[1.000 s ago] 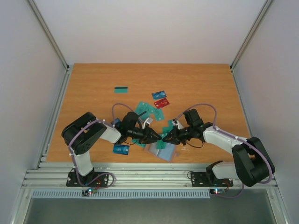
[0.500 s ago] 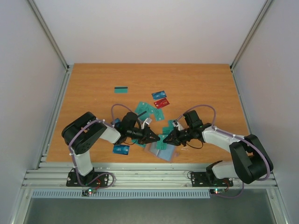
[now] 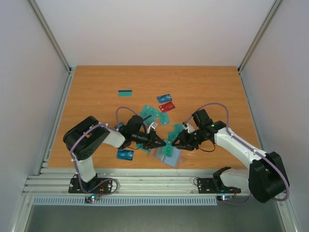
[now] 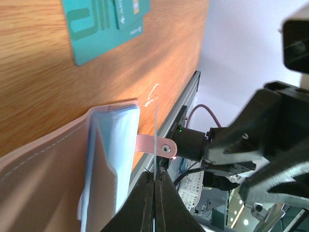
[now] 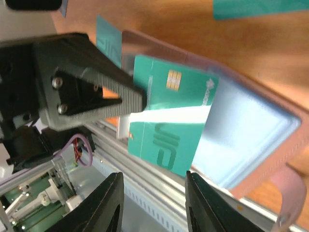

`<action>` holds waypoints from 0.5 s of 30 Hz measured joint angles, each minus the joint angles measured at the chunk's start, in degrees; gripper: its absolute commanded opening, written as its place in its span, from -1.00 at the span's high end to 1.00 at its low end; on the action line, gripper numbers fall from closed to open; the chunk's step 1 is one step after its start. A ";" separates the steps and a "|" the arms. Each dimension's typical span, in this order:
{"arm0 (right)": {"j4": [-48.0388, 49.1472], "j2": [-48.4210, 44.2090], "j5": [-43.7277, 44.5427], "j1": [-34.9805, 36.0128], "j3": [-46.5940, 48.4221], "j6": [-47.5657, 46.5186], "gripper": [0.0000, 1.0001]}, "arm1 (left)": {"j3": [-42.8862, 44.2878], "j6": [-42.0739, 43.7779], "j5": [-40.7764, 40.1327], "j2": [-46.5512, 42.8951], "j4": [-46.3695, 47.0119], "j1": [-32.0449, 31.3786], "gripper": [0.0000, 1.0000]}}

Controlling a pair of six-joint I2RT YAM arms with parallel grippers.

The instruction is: Put the credit cards into the card holder

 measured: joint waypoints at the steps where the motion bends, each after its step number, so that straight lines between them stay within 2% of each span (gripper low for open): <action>1: -1.40 -1.40 -0.09 0.00 0.02 -0.22 0.27 | 0.15 0.55 -0.09 -0.15 -1.27 0.07 1.00; 9: -9.27 -9.38 -1.38 2.34 -4.09 -0.17 0.45 | 5.51 9.64 -1.99 -4.09 -17.92 0.17 0.99; 15: -10.16 -10.16 -0.52 3.26 -9.46 1.01 0.50 | 8.66 16.61 -3.80 -7.30 -29.09 0.22 1.00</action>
